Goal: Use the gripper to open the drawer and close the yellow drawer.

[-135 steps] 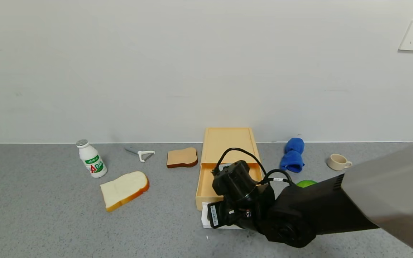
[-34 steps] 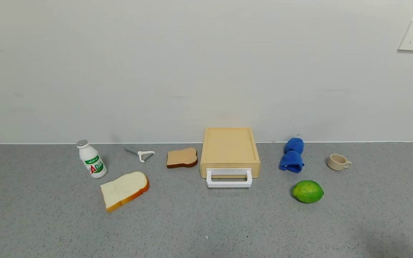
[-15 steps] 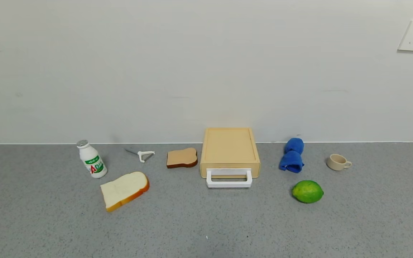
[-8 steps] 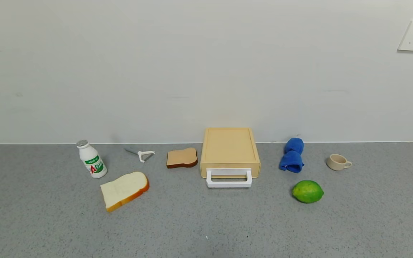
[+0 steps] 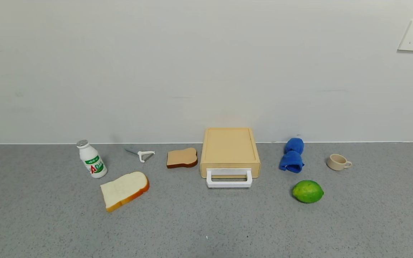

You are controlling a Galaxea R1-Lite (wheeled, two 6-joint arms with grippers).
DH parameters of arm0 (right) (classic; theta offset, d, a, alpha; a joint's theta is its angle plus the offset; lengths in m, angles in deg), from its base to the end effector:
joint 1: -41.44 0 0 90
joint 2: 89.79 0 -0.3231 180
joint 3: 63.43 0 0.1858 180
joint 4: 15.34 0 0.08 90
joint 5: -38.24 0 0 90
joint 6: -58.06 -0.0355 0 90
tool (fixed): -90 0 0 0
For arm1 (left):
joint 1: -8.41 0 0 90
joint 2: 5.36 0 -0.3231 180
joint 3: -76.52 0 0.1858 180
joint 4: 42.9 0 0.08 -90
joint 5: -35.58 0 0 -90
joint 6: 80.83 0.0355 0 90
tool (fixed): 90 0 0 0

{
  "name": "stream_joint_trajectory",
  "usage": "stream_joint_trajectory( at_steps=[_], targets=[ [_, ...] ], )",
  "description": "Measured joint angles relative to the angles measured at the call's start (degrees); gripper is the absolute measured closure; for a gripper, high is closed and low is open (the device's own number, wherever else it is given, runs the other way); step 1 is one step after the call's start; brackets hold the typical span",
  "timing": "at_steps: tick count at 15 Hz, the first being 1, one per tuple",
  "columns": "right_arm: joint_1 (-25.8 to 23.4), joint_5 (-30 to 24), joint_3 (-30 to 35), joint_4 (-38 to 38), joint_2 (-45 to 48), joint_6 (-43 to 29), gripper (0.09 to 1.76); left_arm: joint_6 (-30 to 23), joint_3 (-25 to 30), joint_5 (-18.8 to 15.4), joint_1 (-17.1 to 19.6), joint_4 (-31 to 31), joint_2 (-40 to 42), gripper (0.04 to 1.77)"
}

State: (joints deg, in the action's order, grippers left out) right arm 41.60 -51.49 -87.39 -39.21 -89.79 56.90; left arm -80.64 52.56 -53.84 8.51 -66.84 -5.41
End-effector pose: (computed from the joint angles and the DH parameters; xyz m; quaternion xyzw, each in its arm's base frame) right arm -0.0378 -0.0003 0.0756 0.0101 -0.0008 -0.0010 0.9999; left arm -0.0377 0.0003 0.0755 0.0017 0.0003 0.0059 1.0000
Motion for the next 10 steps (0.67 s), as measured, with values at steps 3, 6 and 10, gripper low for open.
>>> stream_joint_trajectory(
  at_steps=[3, 6, 10],
  targets=[
    [0.00, 0.04, 0.00, 0.00, 0.00, -0.05, 0.15, 0.00, 0.00, 0.00, 0.00, -0.02, 0.02, 0.09],
    [0.00, 0.06, 0.00, 0.00, 0.00, -0.07, 0.15, 0.00, 0.00, 0.02, 0.00, -0.02, 0.00, 0.09],
    [-0.02, 0.06, 0.00, 0.00, 0.00, -0.07, 0.15, 0.00, 0.00, 0.02, 0.00, -0.02, 0.00, 0.09]
  ],
)
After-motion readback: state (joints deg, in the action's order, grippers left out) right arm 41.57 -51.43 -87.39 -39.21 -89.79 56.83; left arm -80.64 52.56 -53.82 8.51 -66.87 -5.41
